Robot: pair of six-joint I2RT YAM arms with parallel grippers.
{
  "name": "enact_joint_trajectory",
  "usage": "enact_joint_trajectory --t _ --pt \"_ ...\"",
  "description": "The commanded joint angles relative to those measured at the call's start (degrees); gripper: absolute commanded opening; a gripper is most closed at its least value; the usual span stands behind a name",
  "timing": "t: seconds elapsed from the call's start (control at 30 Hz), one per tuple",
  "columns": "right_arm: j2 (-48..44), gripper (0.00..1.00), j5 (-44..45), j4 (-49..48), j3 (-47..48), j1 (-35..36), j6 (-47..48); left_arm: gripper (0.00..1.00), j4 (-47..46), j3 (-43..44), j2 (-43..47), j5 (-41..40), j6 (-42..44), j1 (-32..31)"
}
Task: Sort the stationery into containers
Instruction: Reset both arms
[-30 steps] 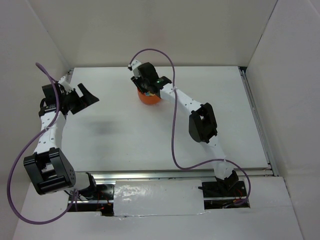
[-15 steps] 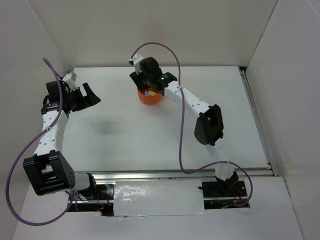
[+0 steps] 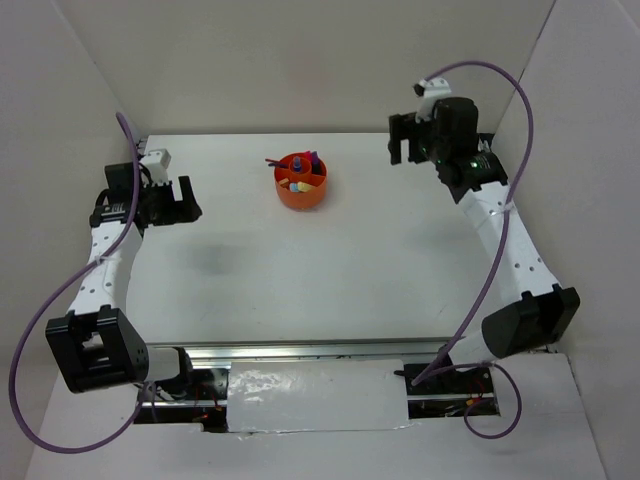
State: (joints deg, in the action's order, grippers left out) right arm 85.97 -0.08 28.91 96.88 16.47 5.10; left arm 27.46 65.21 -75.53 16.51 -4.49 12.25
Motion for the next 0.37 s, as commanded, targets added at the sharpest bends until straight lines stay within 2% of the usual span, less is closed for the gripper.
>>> enact_joint_trajectory --t 0.0,0.2,0.33 --pt "-5.36 0.94 -3.08 3.44 -10.88 -5.03 -1.33 0.99 -0.92 -0.87 2.14 -3.15 3.08 0.05" --pt "-14.68 0.95 -7.11 3.17 -20.93 -18.02 -0.80 0.99 -1.44 -1.40 3.80 -3.42 2.47 -0.03" --pt "-16.10 0.96 -10.64 3.96 -23.49 -21.12 -1.15 1.00 -1.01 -1.32 4.07 -4.29 3.08 -0.38"
